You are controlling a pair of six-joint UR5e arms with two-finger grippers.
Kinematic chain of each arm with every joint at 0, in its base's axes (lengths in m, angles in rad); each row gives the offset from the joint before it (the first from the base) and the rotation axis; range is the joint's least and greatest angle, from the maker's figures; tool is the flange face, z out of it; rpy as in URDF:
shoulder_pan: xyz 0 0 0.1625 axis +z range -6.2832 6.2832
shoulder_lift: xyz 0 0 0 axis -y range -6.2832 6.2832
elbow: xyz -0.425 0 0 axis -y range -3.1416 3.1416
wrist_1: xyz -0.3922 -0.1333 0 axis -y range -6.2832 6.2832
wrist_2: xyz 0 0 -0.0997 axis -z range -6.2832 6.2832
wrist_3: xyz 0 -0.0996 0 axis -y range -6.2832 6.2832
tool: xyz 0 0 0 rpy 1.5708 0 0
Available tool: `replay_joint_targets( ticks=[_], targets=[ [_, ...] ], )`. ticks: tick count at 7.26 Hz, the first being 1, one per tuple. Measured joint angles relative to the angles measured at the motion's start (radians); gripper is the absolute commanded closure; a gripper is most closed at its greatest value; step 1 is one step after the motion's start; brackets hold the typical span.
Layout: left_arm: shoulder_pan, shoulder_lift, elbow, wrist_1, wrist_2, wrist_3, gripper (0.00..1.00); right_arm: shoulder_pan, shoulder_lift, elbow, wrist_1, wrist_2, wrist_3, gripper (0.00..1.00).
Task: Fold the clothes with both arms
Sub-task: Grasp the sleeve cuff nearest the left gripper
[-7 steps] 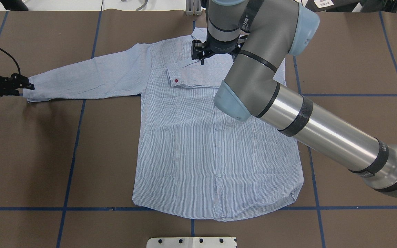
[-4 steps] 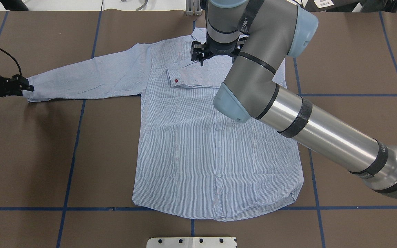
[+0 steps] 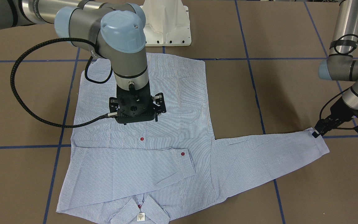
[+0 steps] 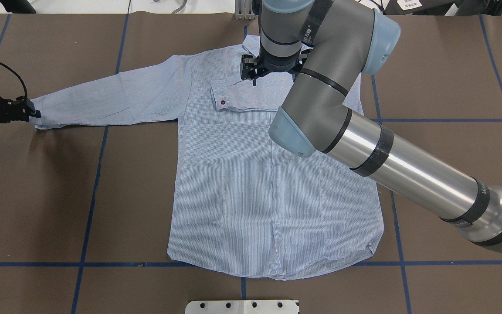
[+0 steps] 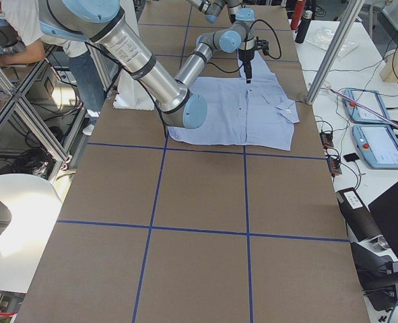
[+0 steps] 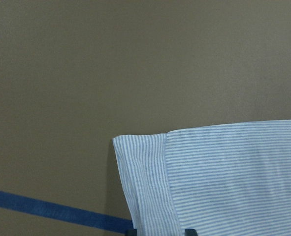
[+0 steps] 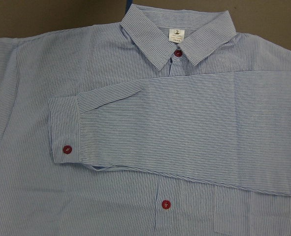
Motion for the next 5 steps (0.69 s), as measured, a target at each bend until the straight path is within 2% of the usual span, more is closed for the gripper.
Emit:
replay_joint_targets(
  ticks=[3, 5],
  targets=[
    [-0.001, 0.002, -0.032, 0.008, -0.01, -0.003, 1.0, -0.001, -0.008, 0.001, 0.005, 0.0, 0.0, 0.01],
    [-0.007, 0.001, -0.091, 0.065, -0.037, -0.004, 1.0, 0.011, -0.029, 0.017, 0.013, 0.011, -0.011, 0.01]
  ],
)
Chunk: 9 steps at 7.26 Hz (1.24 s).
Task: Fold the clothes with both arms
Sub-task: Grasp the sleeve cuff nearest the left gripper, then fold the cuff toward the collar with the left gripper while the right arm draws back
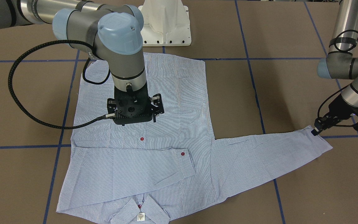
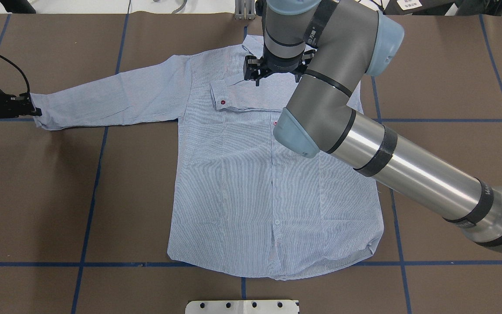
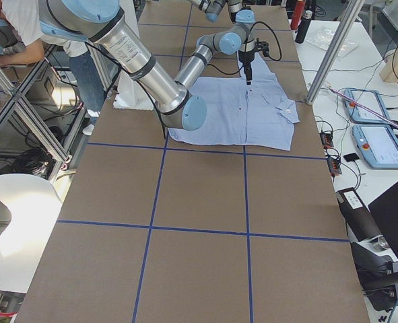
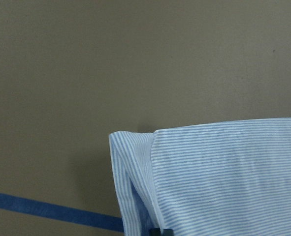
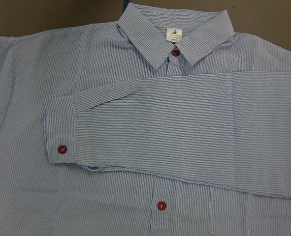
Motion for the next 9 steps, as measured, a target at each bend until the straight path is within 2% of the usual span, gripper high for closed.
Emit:
replay_joint_targets(
  ticks=[2, 3, 5, 7, 9],
  targets=[
    [-0.01, -0.051, -0.14, 0.219, -0.011, -0.003, 1.0, 0.05, -0.098, 0.09, -0.003, 0.059, -0.045, 0.01],
    [-0.011, -0.12, -0.202, 0.367, -0.01, -0.018, 1.0, 0.079, -0.16, 0.14, -0.006, 0.084, -0.079, 0.01],
    [-0.004, -0.322, -0.257, 0.623, -0.011, -0.113, 1.0, 0.13, -0.27, 0.213, -0.012, 0.129, -0.113, 0.0],
    [0.026, -0.484, -0.259, 0.72, -0.015, -0.243, 1.0, 0.189, -0.402, 0.305, -0.027, 0.155, -0.197, 0.0],
    [0.085, -0.652, -0.193, 0.738, -0.016, -0.403, 1.0, 0.242, -0.47, 0.344, -0.063, 0.169, -0.301, 0.0]
  ],
)
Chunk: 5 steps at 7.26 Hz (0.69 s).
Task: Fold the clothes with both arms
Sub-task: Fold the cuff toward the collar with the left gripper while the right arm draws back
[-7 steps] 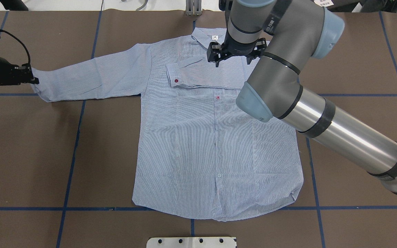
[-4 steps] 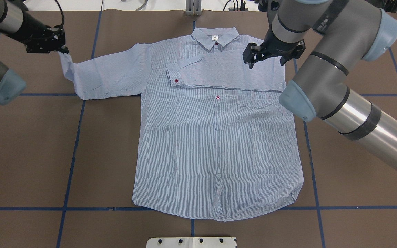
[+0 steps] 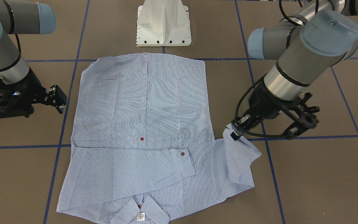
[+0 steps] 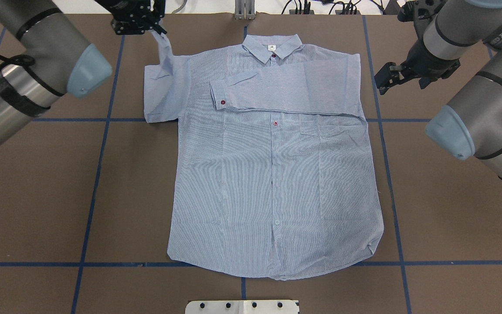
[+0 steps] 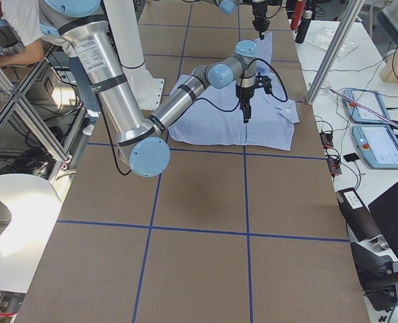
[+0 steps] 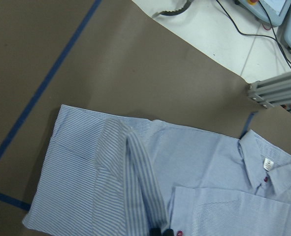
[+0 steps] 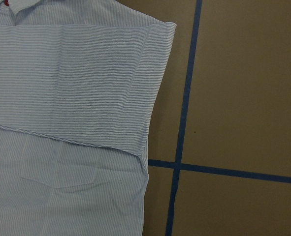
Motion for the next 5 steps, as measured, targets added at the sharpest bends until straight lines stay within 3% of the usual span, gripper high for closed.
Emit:
replay_joint_targets(
  ticks=[2, 5],
  targets=[
    [0.024, -0.148, 0.096, 0.0, -0.002, -0.115, 1.0, 0.034, -0.022, 0.0, -0.009, 0.029, -0.046, 0.0],
    [0.032, -0.231, 0.133, 0.001, -0.003, -0.18, 1.0, 0.044, -0.025, -0.003, -0.011, 0.039, -0.056, 0.0]
  ],
)
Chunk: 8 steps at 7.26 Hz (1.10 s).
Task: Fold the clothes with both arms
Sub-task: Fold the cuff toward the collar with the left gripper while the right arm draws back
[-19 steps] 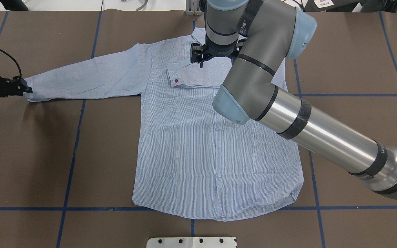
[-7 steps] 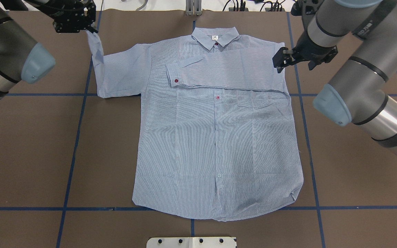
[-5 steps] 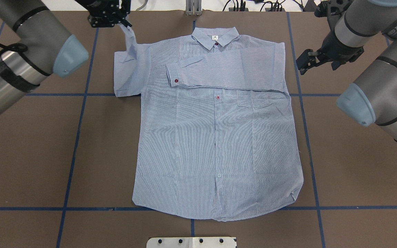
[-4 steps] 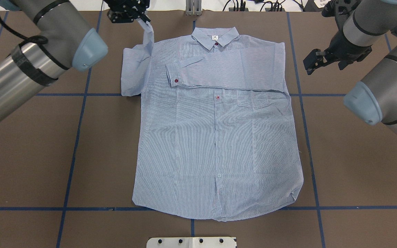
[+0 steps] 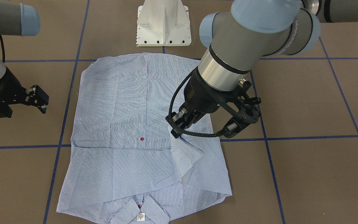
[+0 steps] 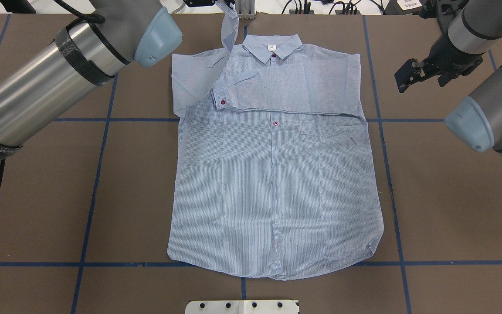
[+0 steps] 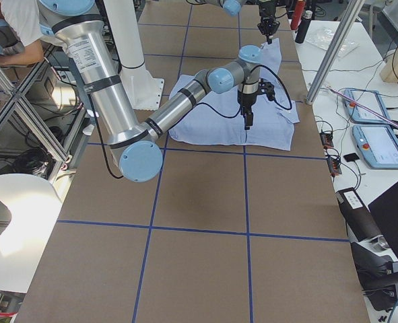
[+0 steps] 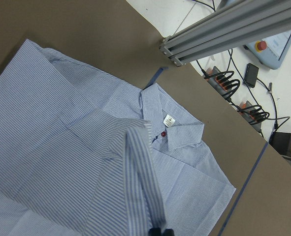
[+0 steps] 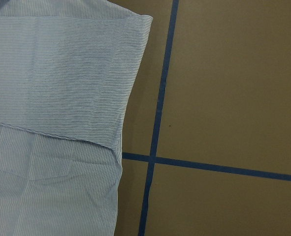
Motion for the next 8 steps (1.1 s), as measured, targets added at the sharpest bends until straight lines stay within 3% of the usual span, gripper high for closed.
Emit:
replay_joint_targets(
  ticks=[4, 6, 8],
  targets=[
    [0.072, -0.04, 0.055, -0.012, 0.014, -0.042, 1.0, 0.001, 0.0, -0.002, -0.001, -0.002, 0.001, 0.0],
    [0.167, -0.039, 0.095, -0.043, 0.104, -0.048, 1.0, 0.001, 0.0, -0.008, -0.001, -0.003, 0.001, 0.01],
    [0.276, -0.039, 0.183, -0.181, 0.209, -0.088, 1.0, 0.001, -0.001, -0.013, -0.001, -0.003, 0.004, 0.0]
  ],
)
